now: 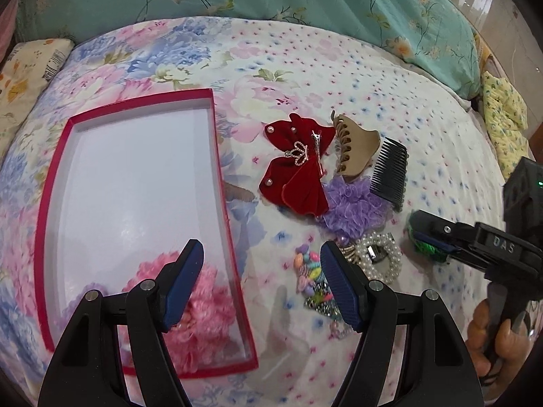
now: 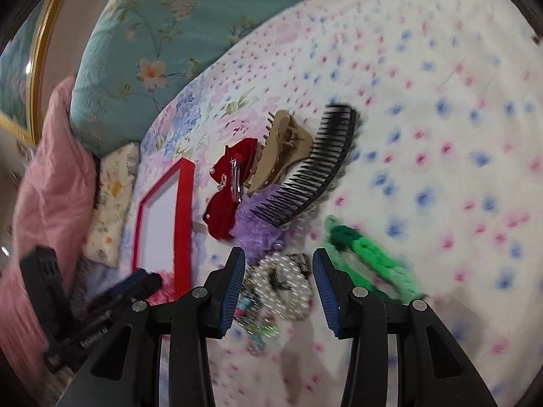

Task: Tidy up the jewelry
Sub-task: 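Move the left tool to the red bow clip while the right tool reaches the black comb, then grasp the red bow clip with the left tool while the right tool grasps the black comb, then place the red bow clip and black comb into the box, opening both tools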

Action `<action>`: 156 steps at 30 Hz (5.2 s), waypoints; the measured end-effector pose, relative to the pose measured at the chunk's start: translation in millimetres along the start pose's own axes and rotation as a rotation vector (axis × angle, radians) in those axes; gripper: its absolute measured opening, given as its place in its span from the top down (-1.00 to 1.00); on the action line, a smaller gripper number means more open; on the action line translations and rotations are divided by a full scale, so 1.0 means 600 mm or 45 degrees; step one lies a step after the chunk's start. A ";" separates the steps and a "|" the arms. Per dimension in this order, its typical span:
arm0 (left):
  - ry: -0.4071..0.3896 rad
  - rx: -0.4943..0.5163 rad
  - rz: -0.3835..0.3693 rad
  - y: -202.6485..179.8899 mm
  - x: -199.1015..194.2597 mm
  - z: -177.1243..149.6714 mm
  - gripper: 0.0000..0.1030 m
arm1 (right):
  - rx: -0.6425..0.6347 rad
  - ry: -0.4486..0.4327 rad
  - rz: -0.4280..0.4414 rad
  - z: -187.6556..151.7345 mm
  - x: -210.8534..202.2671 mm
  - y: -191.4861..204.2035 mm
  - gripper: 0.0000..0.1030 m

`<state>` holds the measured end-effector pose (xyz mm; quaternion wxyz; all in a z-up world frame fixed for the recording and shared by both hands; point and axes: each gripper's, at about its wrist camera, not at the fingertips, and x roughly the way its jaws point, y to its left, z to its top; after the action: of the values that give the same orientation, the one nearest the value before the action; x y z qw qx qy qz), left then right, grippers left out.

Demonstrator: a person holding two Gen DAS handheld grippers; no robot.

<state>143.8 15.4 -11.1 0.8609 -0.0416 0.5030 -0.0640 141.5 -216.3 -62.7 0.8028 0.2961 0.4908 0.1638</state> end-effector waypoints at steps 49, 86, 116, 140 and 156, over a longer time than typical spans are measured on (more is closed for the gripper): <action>-0.158 -0.001 -0.110 0.006 -0.034 0.052 0.91 | -0.024 -0.172 -0.059 0.064 -0.031 0.013 0.81; -0.444 -0.221 0.185 0.234 -0.110 0.061 0.95 | -0.227 0.061 0.326 0.011 0.160 0.276 0.82; -0.210 -0.310 0.178 0.290 0.044 0.056 0.96 | -0.186 0.165 0.140 0.032 0.305 0.270 0.70; -0.112 -0.357 0.168 0.303 0.053 0.055 0.40 | -0.284 0.141 0.044 0.035 0.302 0.289 0.34; -0.157 -0.367 0.156 0.297 0.010 0.048 -0.04 | -0.285 0.124 0.059 0.035 0.283 0.293 0.33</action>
<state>184.1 190.5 -26.6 0.8776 -0.1380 0.4546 0.0640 243.9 6.9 -61.1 0.8020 0.2076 0.5009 0.2504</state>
